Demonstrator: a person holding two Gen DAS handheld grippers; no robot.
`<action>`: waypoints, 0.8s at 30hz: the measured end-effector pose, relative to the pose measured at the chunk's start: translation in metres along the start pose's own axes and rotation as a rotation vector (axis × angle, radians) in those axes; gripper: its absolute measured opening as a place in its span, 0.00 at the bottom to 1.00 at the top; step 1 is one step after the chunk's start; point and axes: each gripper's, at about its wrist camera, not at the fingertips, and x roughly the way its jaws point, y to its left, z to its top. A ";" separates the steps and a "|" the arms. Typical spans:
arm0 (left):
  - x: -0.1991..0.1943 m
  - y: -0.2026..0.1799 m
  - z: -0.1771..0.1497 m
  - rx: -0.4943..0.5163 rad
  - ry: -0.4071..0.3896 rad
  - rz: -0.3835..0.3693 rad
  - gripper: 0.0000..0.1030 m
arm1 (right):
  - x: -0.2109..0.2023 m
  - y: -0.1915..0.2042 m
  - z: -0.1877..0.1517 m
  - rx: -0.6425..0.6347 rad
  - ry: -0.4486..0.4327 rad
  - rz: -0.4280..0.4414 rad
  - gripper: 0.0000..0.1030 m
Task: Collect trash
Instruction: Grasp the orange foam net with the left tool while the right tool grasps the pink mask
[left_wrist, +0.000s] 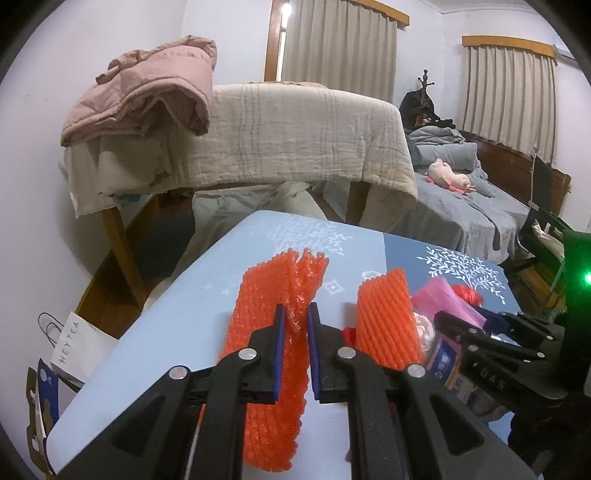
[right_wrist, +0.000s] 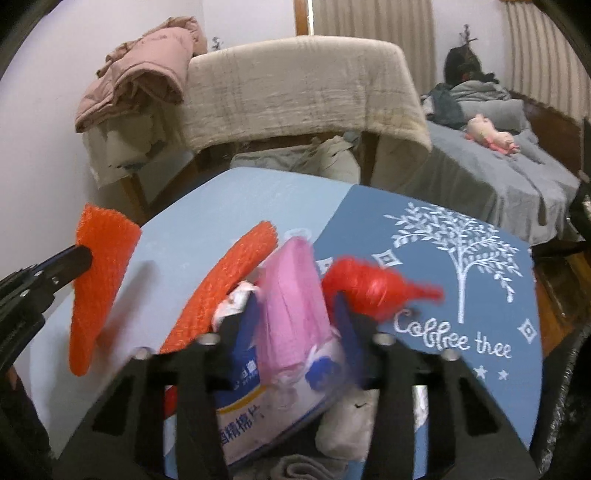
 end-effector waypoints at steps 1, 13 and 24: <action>0.000 0.000 0.000 0.000 0.000 0.000 0.11 | -0.001 -0.001 0.001 -0.001 -0.001 0.012 0.15; -0.022 -0.021 0.010 0.027 -0.039 -0.035 0.11 | -0.055 -0.013 0.013 0.029 -0.102 0.035 0.11; -0.060 -0.061 0.018 0.060 -0.071 -0.132 0.11 | -0.120 -0.032 0.008 0.080 -0.172 0.039 0.11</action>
